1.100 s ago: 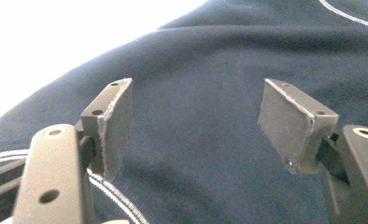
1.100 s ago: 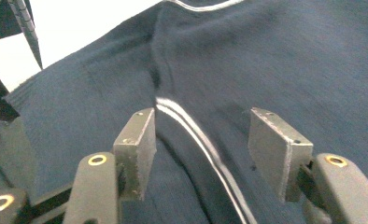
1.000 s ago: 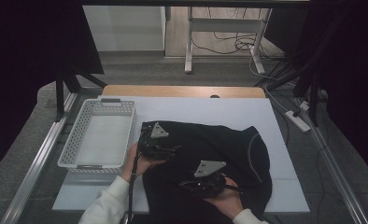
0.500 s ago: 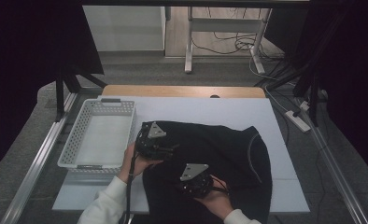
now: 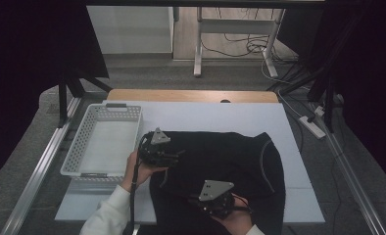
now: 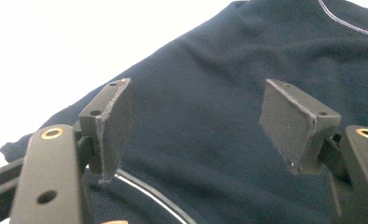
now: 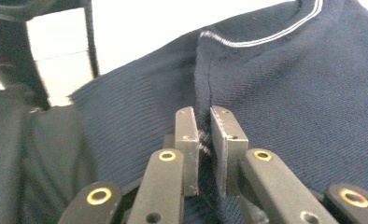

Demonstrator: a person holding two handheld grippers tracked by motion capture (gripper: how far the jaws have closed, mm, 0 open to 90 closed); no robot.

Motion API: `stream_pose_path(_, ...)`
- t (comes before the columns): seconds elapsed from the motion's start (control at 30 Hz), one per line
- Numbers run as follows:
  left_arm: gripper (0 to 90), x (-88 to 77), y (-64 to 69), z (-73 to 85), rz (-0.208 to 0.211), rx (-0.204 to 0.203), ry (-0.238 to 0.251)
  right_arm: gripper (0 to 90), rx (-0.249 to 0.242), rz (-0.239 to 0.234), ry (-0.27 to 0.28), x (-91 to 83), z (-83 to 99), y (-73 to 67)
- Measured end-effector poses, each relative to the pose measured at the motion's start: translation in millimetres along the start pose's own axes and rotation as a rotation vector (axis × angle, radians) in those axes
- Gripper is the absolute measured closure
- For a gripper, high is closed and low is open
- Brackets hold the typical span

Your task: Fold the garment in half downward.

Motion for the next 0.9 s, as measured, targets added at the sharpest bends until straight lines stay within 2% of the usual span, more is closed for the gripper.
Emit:
stream_pose_path(0.17,27.0,-0.7,-0.3,-0.1,-0.001,-0.001,0.002,81.3,-0.011,-0.021,-0.018,-4.6,8.2,-12.5)
stream_pose_path(0.4,27.0,0.7,-0.8,1.1,-0.001,-0.003,-0.003,81.3,-0.028,-0.062,-0.055,3.1,11.0,-25.4)
stream_pose_path(0.5,26.9,1.7,-0.4,1.5,-0.003,-0.001,-0.007,80.4,-0.050,-0.058,-0.068,6.1,11.4,-29.2)
stream_pose_path(0.57,26.8,2.2,0.1,1.8,-0.004,0.000,-0.010,73.6,-0.025,-0.059,-0.067,6.8,13.6,-25.8)
stream_pose_path(0.63,26.6,2.6,0.6,2.1,-0.005,0.003,-0.013,59.2,0.020,-0.072,-0.033,2.9,14.1,-21.0)
stream_pose_path(0.7,26.5,2.9,0.9,2.4,-0.006,0.003,-0.014,49.9,0.043,-0.049,-0.005,-8.0,14.1,-15.2)
stream_pose_path(0.77,26.4,3.4,0.9,2.7,-0.006,0.004,-0.015,45.6,0.075,-0.022,0.019,-21.9,17.7,-7.1)
stream_pose_path(0.9,26.4,4.3,1.3,3.5,-0.008,0.004,-0.018,43.8,0.148,0.070,0.005,-47.5,41.9,15.0)
Point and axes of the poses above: each handheld gripper's, and its own axes: x roughly forward along the jaws, z roughly out of its underside, y roughly to its right, the point moved 2 cm from there along x, roughly forward along the jaws, and after that the axes turned 8 degrees about -y, right-handed, at the moved point
